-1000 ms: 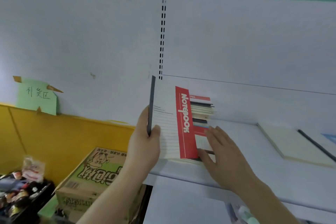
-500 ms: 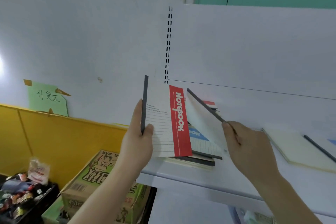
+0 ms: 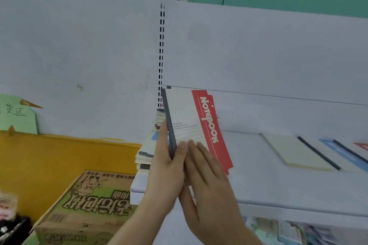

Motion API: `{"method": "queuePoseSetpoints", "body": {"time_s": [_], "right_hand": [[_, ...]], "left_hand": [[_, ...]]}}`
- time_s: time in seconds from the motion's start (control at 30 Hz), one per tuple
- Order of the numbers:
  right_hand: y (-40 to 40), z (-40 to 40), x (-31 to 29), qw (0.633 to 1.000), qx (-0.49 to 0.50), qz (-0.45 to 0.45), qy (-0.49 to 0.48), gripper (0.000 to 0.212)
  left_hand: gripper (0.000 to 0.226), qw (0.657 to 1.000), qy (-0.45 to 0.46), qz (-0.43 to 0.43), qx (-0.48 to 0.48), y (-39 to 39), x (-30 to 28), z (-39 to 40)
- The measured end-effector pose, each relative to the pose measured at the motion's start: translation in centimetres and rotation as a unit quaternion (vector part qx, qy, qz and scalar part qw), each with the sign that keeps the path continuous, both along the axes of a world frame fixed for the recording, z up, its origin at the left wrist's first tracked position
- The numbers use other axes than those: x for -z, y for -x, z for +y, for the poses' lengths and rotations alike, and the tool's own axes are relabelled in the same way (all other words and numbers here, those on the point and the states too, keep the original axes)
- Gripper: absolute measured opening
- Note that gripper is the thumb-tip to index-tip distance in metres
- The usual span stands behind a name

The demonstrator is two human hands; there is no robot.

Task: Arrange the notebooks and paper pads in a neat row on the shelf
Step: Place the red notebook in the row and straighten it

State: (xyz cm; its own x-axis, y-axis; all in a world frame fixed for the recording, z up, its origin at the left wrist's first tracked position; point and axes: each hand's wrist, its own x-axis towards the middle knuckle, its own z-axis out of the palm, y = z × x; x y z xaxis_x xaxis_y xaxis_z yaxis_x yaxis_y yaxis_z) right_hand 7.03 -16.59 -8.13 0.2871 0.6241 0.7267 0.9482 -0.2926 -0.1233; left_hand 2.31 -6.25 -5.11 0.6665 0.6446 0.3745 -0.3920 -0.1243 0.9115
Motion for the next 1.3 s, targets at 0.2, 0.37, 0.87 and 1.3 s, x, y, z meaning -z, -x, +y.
{"method": "queuePoseSetpoints", "body": {"time_s": [0.2,0.37,0.87,1.3], "right_hand": [[-3.9,-5.8,-0.9,0.981,0.155,0.116,-0.033,0.056],[-5.3,-10.8,-0.8,0.959,0.158,0.234,0.02,0.081],[-15.2,-36.8,-1.5,0.936,0.312,0.16,0.045,0.089],[-28.3,-51.8,1.3,0.895,0.436,0.034,0.083,0.071]], "left_hand": [[0.057,1.0,0.008,-0.024,0.007,-2.3,0.5,-2.2],[0.052,1.0,-0.016,-0.005,0.0,-4.9,0.6,-6.5],[0.052,0.994,-0.083,0.049,0.059,-18.5,0.7,-29.3],[0.066,0.869,-0.444,0.161,0.148,-32.2,2.3,-41.4]]}}
